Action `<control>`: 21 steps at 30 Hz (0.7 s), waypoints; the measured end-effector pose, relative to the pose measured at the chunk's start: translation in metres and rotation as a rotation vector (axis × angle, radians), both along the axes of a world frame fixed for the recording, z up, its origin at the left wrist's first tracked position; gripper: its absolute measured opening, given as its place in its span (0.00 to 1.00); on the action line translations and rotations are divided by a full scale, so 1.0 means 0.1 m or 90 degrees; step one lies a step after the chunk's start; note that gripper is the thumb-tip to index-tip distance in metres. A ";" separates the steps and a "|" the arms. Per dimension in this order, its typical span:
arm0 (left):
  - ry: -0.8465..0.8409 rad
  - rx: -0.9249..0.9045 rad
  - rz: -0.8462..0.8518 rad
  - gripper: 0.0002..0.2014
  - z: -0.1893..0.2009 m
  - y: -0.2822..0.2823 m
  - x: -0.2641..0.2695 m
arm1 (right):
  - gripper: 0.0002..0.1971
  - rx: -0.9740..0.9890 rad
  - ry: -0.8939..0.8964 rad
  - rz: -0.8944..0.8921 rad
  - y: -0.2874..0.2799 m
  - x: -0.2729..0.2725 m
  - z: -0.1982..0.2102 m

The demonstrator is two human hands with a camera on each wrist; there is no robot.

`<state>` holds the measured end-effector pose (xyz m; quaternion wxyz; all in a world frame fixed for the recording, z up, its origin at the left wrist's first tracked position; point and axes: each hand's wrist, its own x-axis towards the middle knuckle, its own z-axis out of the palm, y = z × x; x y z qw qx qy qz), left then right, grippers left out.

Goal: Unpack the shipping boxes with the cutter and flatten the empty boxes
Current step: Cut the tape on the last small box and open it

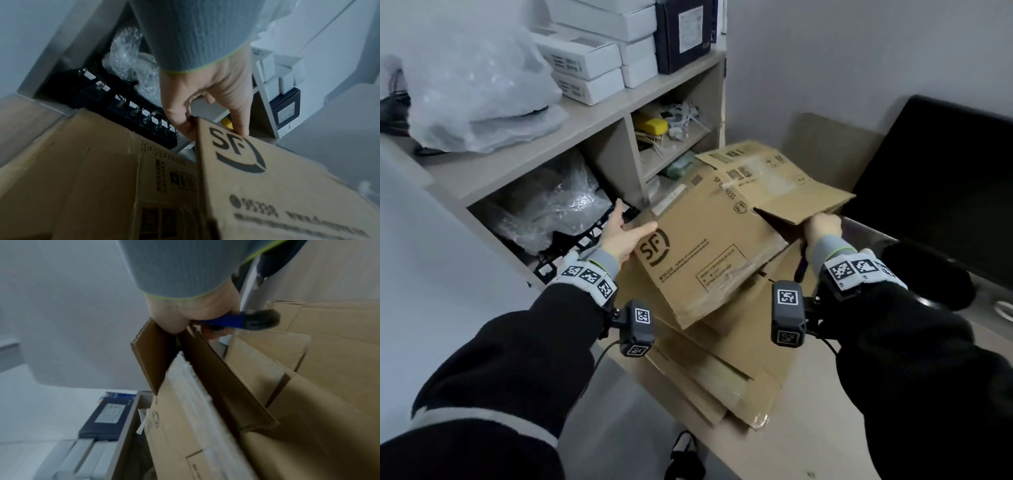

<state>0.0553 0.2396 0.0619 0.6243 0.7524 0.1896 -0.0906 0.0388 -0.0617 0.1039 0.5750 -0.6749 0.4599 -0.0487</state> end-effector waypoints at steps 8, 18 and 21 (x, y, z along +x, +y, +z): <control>0.176 0.159 -0.185 0.56 -0.58 0.07 0.31 | 0.26 0.272 -0.040 -0.139 0.09 0.15 -0.51; 0.295 0.664 -0.421 0.76 -0.57 -0.23 0.55 | 0.37 0.020 0.048 -0.173 0.01 0.33 -0.70; 0.182 0.716 -0.504 0.76 -0.54 -0.42 0.64 | 0.24 -0.198 0.024 -0.109 0.03 0.30 -0.63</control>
